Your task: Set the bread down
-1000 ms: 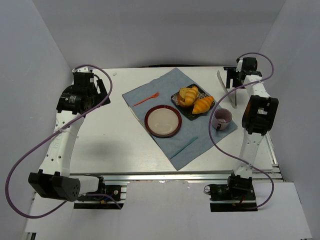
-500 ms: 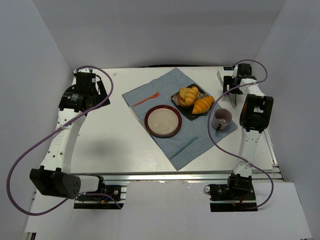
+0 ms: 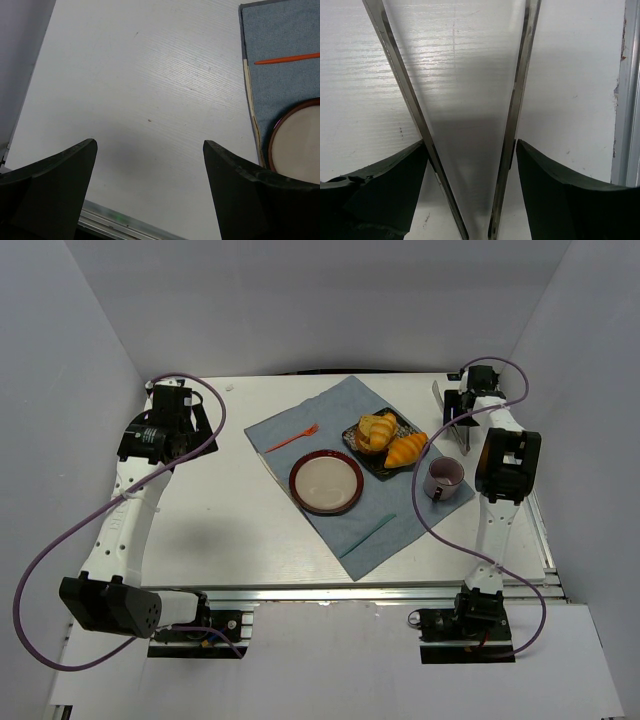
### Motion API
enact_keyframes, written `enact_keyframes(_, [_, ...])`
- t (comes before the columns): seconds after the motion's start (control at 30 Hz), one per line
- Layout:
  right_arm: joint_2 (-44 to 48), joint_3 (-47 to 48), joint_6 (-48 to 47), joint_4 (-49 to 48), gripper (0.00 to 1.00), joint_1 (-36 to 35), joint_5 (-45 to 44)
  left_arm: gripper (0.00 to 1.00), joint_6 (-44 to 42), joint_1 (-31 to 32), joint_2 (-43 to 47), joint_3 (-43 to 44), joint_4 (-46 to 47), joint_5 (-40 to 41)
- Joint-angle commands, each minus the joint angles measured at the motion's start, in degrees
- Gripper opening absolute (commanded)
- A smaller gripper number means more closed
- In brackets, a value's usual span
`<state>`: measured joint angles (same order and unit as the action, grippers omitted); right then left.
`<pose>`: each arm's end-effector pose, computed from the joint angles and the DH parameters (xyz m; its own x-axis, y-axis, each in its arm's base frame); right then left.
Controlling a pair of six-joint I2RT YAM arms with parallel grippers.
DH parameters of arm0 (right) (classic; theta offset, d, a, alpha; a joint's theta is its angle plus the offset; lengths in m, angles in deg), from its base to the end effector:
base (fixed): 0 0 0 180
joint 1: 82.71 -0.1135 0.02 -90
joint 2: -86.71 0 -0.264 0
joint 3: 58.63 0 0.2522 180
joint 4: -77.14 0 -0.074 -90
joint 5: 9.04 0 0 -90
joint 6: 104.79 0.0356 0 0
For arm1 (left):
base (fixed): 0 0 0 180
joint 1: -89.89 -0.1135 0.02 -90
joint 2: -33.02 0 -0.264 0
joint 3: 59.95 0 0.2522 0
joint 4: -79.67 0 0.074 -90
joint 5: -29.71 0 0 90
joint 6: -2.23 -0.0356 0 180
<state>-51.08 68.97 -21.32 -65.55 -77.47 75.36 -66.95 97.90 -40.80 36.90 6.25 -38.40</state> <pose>0.5351 -0.0526 0.1656 -0.7472 -0.0451 -0.6630 0.0720 0.9863 -0.1483 0.2462 -0.0212 0.3832 -0.6754 -0.2380 -0.6980 -0.3703 0.9280 0.0419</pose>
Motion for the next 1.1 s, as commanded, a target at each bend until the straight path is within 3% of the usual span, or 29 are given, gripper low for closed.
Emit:
enact_keyframes(0.0, [-2.5,1.7,0.3,1.0,0.78,0.2,1.1,0.98,-0.1,0.1,0.8,0.2,-0.3,1.0])
enact_keyframes(0.23, [-4.1,3.9,1.2,4.5,0.80,2.2,8.1,0.98,0.3,0.1,0.9,0.2,-0.7,1.0])
enact_keyframes(0.4, [-5.1,5.2,0.6,6.2,0.79,2.6,7.6,0.98,0.5,0.1,1.0,0.1,-0.7,1.0])
enact_keyframes(0.5, [-4.9,4.8,0.1,6.3,0.76,2.7,6.0,0.98,0.8,0.1,1.0,0.0,-0.5,0.9])
enact_keyframes(0.6, [-4.3,4.1,0.1,6.1,0.66,2.8,3.8,0.98,1.2,0.1,1.0,-0.1,-0.5,0.9])
enact_keyframes(0.77, [-0.6,7.4,1.1,5.9,0.50,2.8,0.4,0.98,1.2,0.1,1.1,0.3,0.0,0.9])
enact_keyframes(1.07, [14.3,13.3,5.8,10.1,0.53,2.8,1.1,0.98,1.2,0.1,2.4,2.3,2.0,0.0])
